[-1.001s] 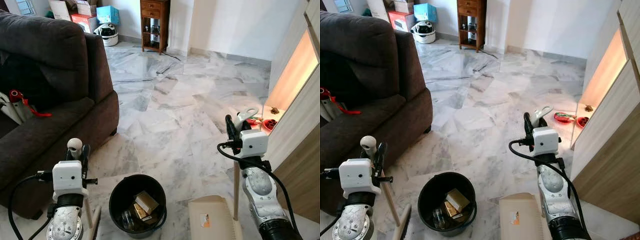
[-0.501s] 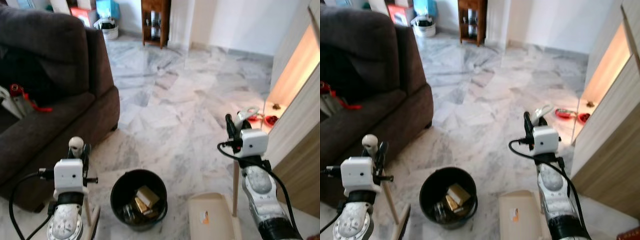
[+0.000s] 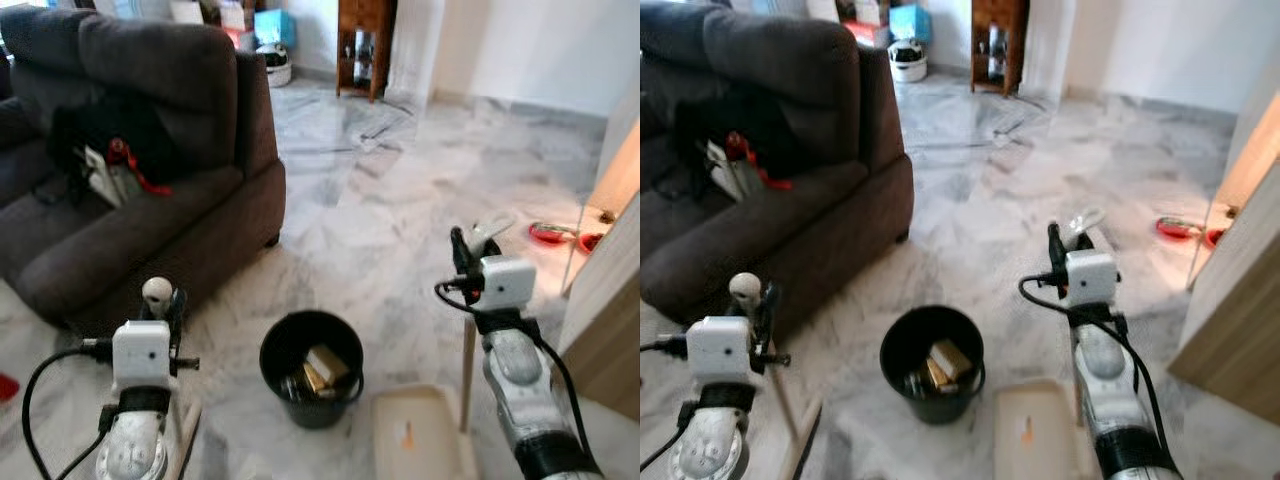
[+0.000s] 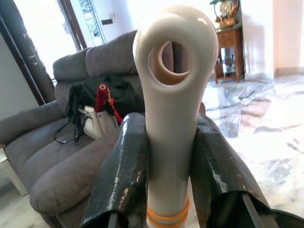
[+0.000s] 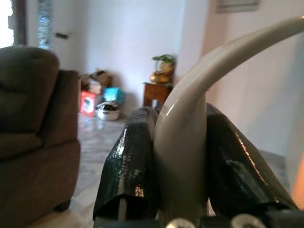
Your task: Sweep floor
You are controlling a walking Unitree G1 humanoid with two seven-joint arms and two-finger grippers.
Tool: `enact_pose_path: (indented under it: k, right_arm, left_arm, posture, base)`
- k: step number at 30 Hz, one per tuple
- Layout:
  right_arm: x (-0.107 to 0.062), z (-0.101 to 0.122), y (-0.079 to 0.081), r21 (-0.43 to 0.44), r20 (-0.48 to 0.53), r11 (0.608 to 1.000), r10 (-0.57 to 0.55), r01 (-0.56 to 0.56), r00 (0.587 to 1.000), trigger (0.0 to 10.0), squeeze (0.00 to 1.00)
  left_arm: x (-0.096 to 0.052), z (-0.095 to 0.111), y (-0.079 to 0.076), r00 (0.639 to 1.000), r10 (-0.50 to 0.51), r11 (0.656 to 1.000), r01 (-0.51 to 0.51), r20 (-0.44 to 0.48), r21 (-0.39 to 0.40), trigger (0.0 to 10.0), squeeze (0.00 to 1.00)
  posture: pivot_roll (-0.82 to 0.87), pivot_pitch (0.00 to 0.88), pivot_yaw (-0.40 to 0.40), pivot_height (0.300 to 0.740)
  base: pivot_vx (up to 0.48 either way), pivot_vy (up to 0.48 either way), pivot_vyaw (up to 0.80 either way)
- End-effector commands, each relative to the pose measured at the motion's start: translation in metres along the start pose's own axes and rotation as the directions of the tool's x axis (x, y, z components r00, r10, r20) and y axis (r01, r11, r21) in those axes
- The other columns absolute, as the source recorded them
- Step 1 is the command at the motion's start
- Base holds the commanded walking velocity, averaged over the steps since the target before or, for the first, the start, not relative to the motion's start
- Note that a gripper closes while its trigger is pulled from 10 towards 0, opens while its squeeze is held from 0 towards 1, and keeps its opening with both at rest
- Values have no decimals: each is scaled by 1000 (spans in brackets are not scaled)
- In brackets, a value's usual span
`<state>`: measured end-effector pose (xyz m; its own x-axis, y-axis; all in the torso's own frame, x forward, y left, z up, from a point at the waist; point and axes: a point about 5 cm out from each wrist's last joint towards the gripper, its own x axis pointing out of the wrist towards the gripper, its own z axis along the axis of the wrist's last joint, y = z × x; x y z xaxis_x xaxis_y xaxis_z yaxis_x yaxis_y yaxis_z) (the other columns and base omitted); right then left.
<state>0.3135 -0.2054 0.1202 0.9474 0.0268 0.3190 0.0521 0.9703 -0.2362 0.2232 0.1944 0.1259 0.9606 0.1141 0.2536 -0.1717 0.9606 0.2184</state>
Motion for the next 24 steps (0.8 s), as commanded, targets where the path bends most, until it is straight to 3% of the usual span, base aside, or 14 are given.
enact_pose_path:
  k: [1,13,22,24]
  right_arm:
    - [1,3,1,-7,21,1000,14,-14,1000,10000,0]
    - [1,0,0,6,1,1000,-5,5,1000,10000,0]
    - [0,-6,0,33,-45,999,-9,10,999,10000,0]
    - [0,-8,1,55,-58,998,-11,15,998,10000,0]
  left_arm:
    - [-1,2,2,1000,-1,999,1,15,32,10000,0]
    - [1,1,1,1000,7,1000,-7,16,29,10000,0]
    - [2,0,-1,1000,9,1000,-9,15,28,10000,0]
    - [3,0,-3,1000,1,1000,-2,16,19,10000,0]
  posture:
    - [81,0,19,740]
    - [75,0,16,740]
    - [71,0,8,740]
    - [74,0,6,740]
  base:
    - [-345,0,0]
    - [-347,0,0]
    - [0,0,0]
    - [0,0,-756]
